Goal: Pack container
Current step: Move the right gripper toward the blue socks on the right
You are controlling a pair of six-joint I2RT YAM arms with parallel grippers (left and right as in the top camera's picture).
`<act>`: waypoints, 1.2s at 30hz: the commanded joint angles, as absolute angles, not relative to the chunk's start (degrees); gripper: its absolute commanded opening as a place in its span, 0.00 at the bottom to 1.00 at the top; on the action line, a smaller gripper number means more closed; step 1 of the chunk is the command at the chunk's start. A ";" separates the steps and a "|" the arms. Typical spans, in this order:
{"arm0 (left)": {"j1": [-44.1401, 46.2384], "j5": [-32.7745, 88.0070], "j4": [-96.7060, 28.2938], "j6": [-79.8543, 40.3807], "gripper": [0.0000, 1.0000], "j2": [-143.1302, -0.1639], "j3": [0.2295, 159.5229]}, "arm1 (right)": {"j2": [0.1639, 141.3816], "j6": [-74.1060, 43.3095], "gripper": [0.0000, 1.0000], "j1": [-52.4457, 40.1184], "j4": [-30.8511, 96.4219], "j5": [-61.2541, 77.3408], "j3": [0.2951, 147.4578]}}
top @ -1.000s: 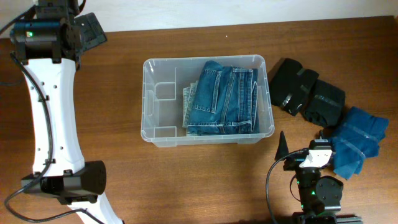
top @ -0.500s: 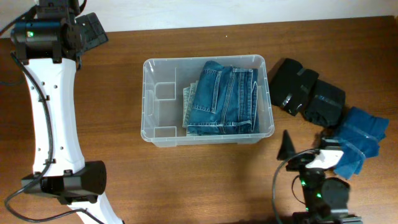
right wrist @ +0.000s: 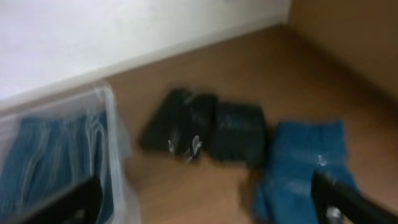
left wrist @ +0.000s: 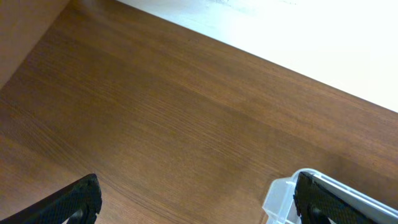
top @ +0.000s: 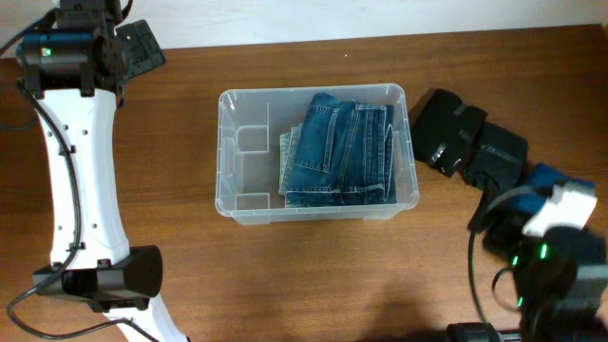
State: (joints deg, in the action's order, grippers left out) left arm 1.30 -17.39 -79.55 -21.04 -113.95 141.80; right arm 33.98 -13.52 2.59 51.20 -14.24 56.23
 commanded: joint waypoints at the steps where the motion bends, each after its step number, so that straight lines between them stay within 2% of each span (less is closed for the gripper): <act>1: 0.95 -17.30 -79.37 -21.80 0.99 -114.26 141.43 | 44.82 -14.06 0.98 4.19 58.33 -17.02 68.18; 4: 0.95 -17.30 -79.37 -21.80 0.99 -114.26 141.43 | 54.50 -14.06 0.98 8.08 66.28 -16.93 78.30; 8: 0.95 -17.30 -79.37 -21.80 1.00 -114.26 141.43 | 64.75 -14.04 0.99 17.96 75.31 -13.21 89.21; 11: 0.95 -17.30 -79.35 -21.80 0.99 -114.26 141.43 | 68.90 -14.00 0.99 25.80 77.10 -3.38 91.98; 16: 0.95 -17.30 -79.35 -21.80 0.99 -114.26 141.43 | 74.83 -12.56 0.98 39.00 77.38 -2.98 91.94; 28: 0.95 -17.30 -79.37 -21.80 0.99 -114.26 141.43 | 86.87 -10.92 0.99 41.28 76.09 -6.42 91.33; 32: 0.95 -17.30 -79.35 -21.80 0.99 -114.26 141.43 | 90.87 -8.40 0.96 41.28 75.22 -4.51 91.29; 36: 0.95 -17.30 -79.37 -21.80 0.99 -114.26 141.43 | 94.45 -6.17 0.87 41.28 74.76 -2.55 91.29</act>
State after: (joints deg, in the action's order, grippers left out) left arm 1.30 -17.30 -79.53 -21.04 -113.95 141.80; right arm 91.70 -9.04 40.95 74.94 -4.27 90.87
